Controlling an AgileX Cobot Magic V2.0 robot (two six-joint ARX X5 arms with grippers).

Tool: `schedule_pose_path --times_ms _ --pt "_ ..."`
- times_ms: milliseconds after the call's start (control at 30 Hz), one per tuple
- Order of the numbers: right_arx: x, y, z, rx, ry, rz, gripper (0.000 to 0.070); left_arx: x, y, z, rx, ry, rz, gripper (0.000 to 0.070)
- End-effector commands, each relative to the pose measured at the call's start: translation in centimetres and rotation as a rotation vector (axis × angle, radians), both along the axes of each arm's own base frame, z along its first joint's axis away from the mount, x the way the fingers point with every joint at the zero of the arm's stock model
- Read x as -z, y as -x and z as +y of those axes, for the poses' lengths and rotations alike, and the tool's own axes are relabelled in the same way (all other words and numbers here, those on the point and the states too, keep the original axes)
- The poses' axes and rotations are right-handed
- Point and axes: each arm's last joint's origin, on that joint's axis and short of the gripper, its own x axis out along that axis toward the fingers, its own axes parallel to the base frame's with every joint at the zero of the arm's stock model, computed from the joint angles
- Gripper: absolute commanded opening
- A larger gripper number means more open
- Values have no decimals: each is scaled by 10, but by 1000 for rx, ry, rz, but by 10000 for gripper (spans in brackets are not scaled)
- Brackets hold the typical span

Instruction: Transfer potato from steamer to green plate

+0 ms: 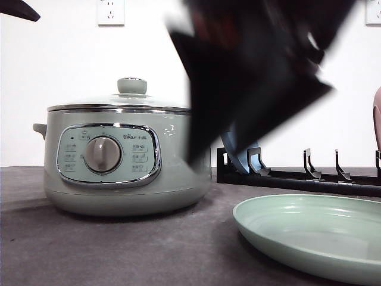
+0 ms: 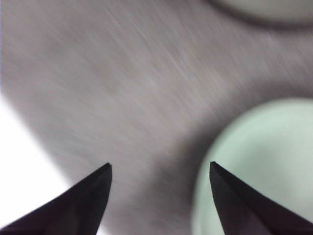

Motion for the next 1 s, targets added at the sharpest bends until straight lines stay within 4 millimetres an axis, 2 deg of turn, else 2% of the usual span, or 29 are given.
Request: schedule_pose_path --times_ms 0,133,267,400,567,733,967 --pt "-16 1 5 -16 -86 50 419 -7 0 -1 15 4 -32 700" --pt "-47 -4 1 -35 -220 71 428 -7 0 -1 15 4 -31 700" --pt "-73 -10 -16 3 -325 41 428 -7 0 -1 15 4 -29 700" --pt "-91 -16 -44 80 -391 -18 428 -7 0 -1 15 3 -29 700" --pt "-105 -16 -90 195 -393 -90 428 -7 0 -1 15 3 -30 700" --pt "-112 -5 -134 327 -370 -147 428 -7 0 -1 15 3 -31 700" --pt "-122 32 -173 410 -467 -239 428 -7 0 -1 25 -8 -50 700"
